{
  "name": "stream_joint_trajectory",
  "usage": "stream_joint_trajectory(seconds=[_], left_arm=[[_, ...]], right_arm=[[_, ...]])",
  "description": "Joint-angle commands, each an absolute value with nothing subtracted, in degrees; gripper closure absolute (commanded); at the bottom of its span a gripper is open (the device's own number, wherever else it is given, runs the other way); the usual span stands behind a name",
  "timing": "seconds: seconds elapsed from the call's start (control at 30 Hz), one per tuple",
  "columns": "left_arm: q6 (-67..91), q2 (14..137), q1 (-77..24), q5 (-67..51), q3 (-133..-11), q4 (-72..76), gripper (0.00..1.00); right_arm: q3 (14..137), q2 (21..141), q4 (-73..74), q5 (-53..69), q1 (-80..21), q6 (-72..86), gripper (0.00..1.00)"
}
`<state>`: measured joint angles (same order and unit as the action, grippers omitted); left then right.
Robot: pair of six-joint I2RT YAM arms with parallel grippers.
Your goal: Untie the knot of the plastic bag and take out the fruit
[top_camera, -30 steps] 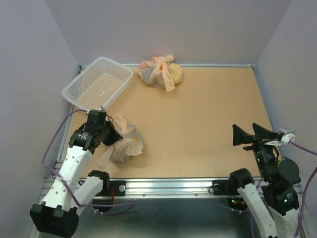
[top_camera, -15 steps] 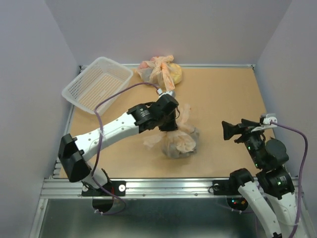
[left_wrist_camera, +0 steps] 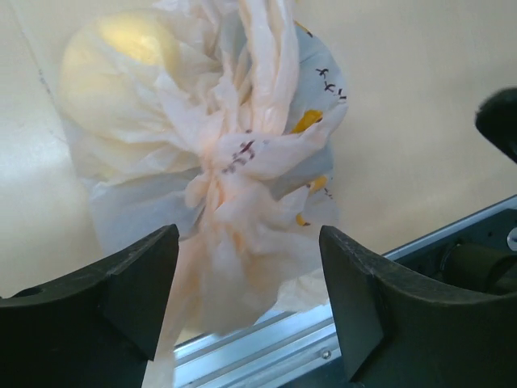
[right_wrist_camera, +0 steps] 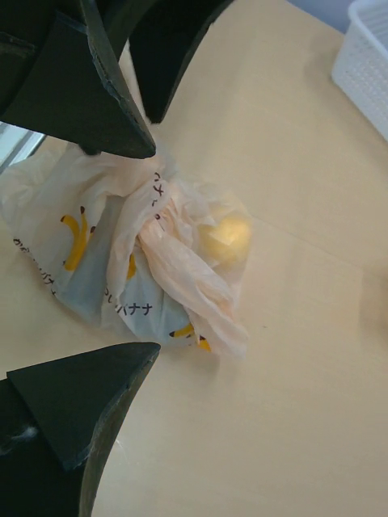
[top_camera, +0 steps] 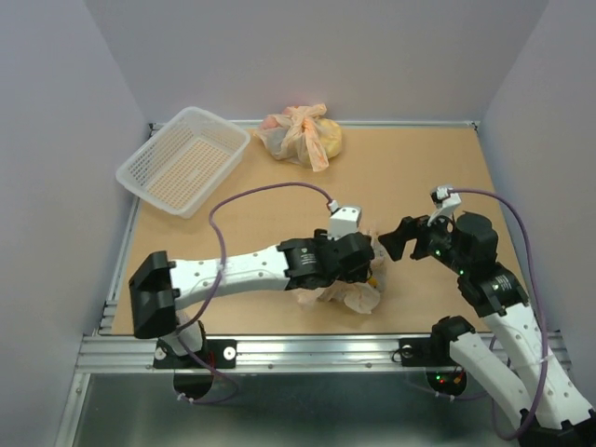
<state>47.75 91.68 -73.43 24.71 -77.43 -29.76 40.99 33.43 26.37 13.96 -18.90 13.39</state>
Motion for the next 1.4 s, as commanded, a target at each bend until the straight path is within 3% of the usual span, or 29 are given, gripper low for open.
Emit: stream_joint_trajectory(seconds=[0.0, 0.13, 0.27, 0.43, 0.57, 0.73, 0.97, 1.07, 1.13, 1.17, 1.2, 1.23, 1.37], left_arm=[[50.8, 75.96, -73.21, 32.25, -70.86, -25.32, 0.18], [47.38, 66.55, -70.59, 26.91, -62.68, -18.12, 0.21], [46.94, 63.99, -64.61, 20.84, -54.25, -12.67, 0.3], [46.67, 64.16, -61.35, 17.41, -49.57, -7.39, 0.31], [47.11, 66.96, -61.44, 16.26, -48.08, -5.19, 0.31], [48.78, 68.9, -61.35, 15.21, -45.8, -1.76, 0.31], [50.62, 68.2, -61.35, 16.17, -43.16, -1.67, 0.31], [50.8, 68.29, -61.35, 16.35, -42.45, -1.67, 0.31], [50.89, 68.38, -61.35, 16.09, -42.45, -1.67, 0.31], [50.8, 68.47, -61.35, 15.91, -42.54, -1.58, 0.31], [50.8, 68.47, -61.35, 15.82, -42.71, -1.5, 0.31], [50.45, 68.55, -61.43, 15.56, -42.8, -1.32, 0.31], [48.61, 69.6, -61.87, 14.77, -44.29, -0.26, 0.31]], right_arm=[[45.96, 34.8, 25.92, 20.38, -19.42, 13.45, 0.0], [46.67, 37.26, 28.21, 25.39, -19.34, 14.5, 0.02], [45.27, 39.45, 29.35, 28.12, -19.42, 17.92, 0.1], [46.4, 44.81, 29.53, 32.34, -19.69, 21.88, 0.12], [49.3, 47.81, 29.36, 27.26, -21.96, 23.02, 0.12], [51.15, 54.21, 29.35, 15.76, -32.59, 26.45, 0.12], [48.88, 59.15, 29.27, 0.38, -43.84, 32.08, 0.22], [46.5, 60.2, 29.35, -3.86, -46.05, 33.66, 0.31], [42.29, 58.46, 29.27, -7.18, -46.05, 36.46, 0.58], [39.06, 57.06, 29.09, -8.69, -46.05, 38.91, 0.8], [39.02, 55.65, 29.09, -10.27, -46.05, 38.94, 0.8], [35.11, 52.15, 29.18, -13.24, -46.14, 41.46, 0.97], [26.57, 44.85, 29.18, -16.43, -46.06, 46.75, 1.0]])
